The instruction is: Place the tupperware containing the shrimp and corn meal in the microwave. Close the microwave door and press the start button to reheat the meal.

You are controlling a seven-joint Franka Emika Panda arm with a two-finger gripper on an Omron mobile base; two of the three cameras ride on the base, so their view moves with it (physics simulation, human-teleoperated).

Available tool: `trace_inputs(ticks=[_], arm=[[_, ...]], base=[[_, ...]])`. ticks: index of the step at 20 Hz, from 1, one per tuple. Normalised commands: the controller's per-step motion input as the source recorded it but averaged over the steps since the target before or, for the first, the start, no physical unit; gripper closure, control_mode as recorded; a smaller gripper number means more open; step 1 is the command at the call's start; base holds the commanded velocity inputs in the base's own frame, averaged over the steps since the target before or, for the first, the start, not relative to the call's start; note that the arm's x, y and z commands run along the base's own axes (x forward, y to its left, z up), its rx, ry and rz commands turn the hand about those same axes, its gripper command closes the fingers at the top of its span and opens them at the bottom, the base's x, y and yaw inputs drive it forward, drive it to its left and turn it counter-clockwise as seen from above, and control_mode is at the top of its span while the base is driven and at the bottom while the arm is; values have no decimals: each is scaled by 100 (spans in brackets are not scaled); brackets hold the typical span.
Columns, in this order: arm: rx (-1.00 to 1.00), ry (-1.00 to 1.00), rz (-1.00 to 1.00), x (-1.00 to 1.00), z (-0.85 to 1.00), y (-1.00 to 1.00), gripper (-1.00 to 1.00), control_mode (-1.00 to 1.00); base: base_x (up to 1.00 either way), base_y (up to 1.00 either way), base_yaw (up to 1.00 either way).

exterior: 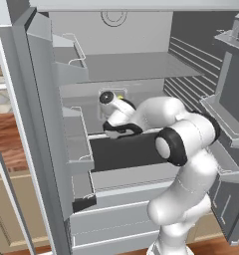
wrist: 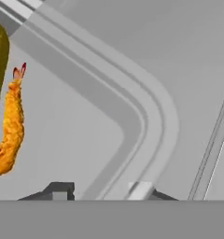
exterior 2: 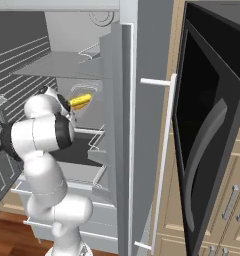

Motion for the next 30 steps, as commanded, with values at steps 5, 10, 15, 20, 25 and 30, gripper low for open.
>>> trace_inputs(ticks=[5, 10, 15, 20, 25, 30], arm=[[0, 0, -3, -100, 35, 6, 100, -100], [2, 0, 0, -100, 55, -7, 100, -100], [11, 0, 0, -100, 66, -55, 100, -100], [5, 0, 10, -100, 30, -56, 100, -100], [0, 0, 14, -100, 51, -37, 100, -100], [3, 0, 2, -84, 36, -37, 100, -100]], base=[[0, 0, 0], [0, 0, 0], [0, 0, 0], [0, 0, 0], [0, 0, 0], [0, 0, 0]])
